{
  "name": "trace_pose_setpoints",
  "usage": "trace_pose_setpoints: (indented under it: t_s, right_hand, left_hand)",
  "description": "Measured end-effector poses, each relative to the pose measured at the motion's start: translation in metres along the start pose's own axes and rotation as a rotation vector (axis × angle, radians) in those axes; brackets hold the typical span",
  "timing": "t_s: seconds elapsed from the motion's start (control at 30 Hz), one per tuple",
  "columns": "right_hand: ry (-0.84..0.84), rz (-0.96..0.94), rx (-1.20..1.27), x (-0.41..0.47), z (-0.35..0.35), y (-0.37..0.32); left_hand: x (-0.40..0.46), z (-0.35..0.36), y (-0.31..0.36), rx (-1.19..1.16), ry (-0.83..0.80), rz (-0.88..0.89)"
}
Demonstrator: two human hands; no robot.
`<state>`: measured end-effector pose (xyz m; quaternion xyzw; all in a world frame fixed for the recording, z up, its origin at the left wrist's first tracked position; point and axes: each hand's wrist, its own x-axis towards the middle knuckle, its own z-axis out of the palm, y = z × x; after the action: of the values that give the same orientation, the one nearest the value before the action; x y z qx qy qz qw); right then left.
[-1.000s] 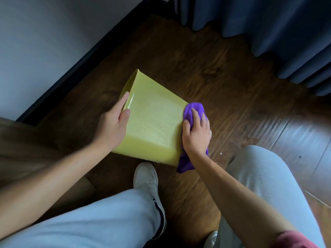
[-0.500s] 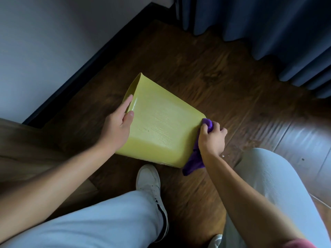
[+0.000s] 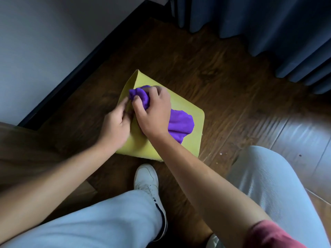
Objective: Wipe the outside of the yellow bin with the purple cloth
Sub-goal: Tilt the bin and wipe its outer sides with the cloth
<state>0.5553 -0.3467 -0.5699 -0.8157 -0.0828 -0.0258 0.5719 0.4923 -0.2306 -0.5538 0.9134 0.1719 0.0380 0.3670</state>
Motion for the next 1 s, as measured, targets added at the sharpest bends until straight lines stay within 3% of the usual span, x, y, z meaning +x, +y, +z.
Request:
trace_pose_setpoints:
  t_s: [0.1, 0.23, 0.43, 0.7, 0.77, 1.0]
  right_hand:
    - [-0.005, -0.039, -0.101, 0.002, 0.000, 0.027]
    - [0.004, 0.052, -0.210, 0.008, -0.021, 0.067]
    - [0.117, 0.319, -0.274, 0.016, -0.055, 0.113]
    - [0.018, 0.726, -0.427, 0.015, -0.096, 0.164]
    - [0.020, 0.699, -0.449, 0.020, -0.105, 0.156]
    - [-0.016, 0.214, -0.157, 0.043, -0.073, 0.034]
  left_hand:
    - [0.001, -0.001, -0.003, 0.025, -0.021, 0.019]
    - [0.001, -0.003, -0.004, -0.016, -0.038, -0.046]
    - [-0.001, 0.001, -0.005, -0.071, -0.049, -0.063]
    - [-0.003, 0.004, 0.004, -0.116, -0.063, -0.058]
    - [-0.004, 0.005, 0.005, -0.115, -0.066, -0.047]
    - [0.000, 0.003, 0.010, -0.051, -0.033, -0.038]
